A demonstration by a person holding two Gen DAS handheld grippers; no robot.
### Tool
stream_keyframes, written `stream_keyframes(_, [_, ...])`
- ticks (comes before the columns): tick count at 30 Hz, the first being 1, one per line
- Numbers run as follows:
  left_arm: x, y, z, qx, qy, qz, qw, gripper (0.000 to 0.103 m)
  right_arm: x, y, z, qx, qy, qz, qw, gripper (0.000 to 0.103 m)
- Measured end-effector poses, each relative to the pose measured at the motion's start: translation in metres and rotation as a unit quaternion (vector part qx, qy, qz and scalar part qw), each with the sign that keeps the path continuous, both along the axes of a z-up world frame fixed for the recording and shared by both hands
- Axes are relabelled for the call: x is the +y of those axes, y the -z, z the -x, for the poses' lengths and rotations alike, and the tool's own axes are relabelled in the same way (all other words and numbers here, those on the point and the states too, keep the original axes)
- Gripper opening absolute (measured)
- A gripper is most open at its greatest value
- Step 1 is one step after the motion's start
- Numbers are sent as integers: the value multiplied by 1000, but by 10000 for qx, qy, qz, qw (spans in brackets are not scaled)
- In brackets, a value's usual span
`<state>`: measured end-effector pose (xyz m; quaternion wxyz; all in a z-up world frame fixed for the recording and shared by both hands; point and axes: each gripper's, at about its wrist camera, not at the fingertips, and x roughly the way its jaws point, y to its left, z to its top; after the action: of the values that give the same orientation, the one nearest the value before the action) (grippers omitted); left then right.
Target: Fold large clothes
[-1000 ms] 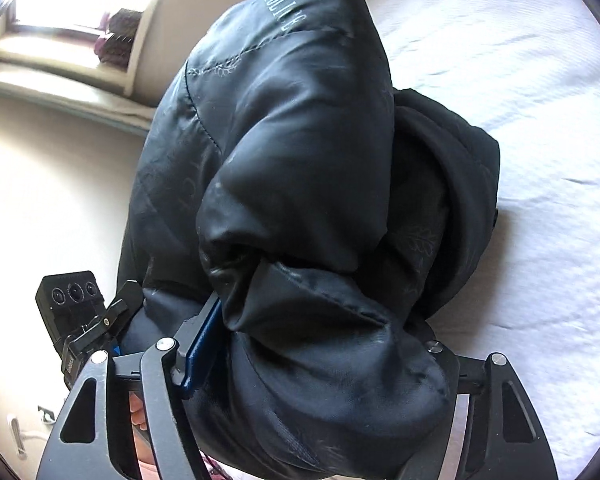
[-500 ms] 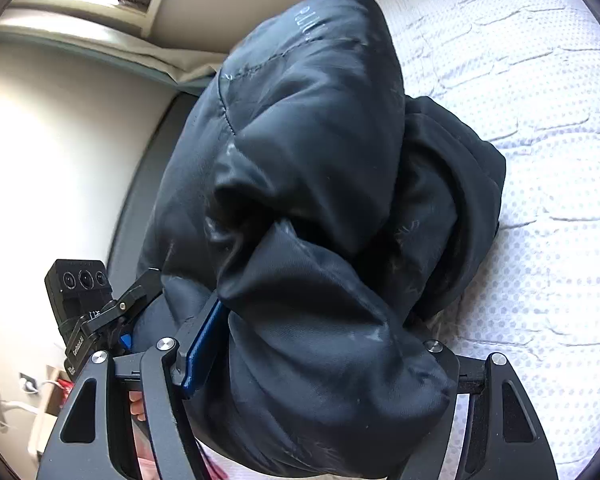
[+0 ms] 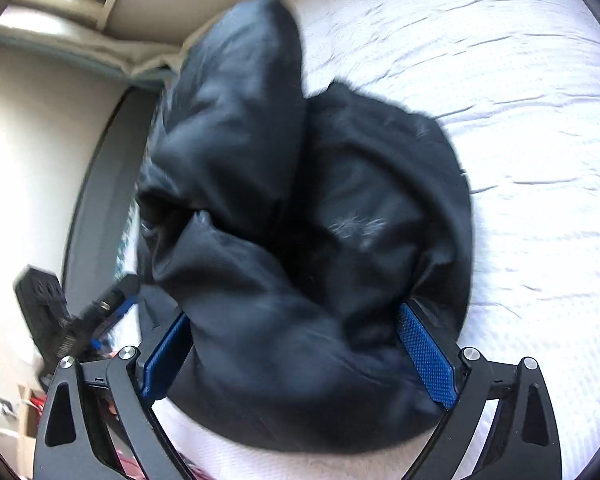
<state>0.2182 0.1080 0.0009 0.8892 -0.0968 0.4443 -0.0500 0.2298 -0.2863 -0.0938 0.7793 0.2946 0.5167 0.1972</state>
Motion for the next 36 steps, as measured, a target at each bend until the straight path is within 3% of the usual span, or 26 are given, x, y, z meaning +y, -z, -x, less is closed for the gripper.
stream_keyframes(4, [-9,-22,22,-333,-26,-732,9968,102,-26,-32,23,-405,400,199,9982,97])
stream_keyframes(12, [-55,-62,76,-926,325,-1281,9869,102,20,-93,82,-1513,343,1581,9752,97])
stream_keyframes(20, [-82,-65,114,-1059,473,-1477,9822,102,45,-86,134,-1776,150,2105,9612,97])
stream_keyframes(26, [-82,-58,123,-931,462,-1319,9858,102,39,-78,132,-1820,363,2204,9576,96])
stream_keyframes(29, [-80,-56,126,-921,408,-1348,9857,102,39,-74,121,-1800,350,2175,9587,70])
stream_keyframes(31, [-80,-55,128,-917,392,-1352,9858,102,42,-71,113,-1800,284,2204,9582,41])
stream_keyframes(33, [-80,-53,131,-902,393,-1355,9859,102,47,-63,102,-1716,237,2232,9592,29])
stream_keyframes(36, [-78,-51,132,-860,387,-1356,9863,102,56,-46,85,-1567,219,2396,9579,27])
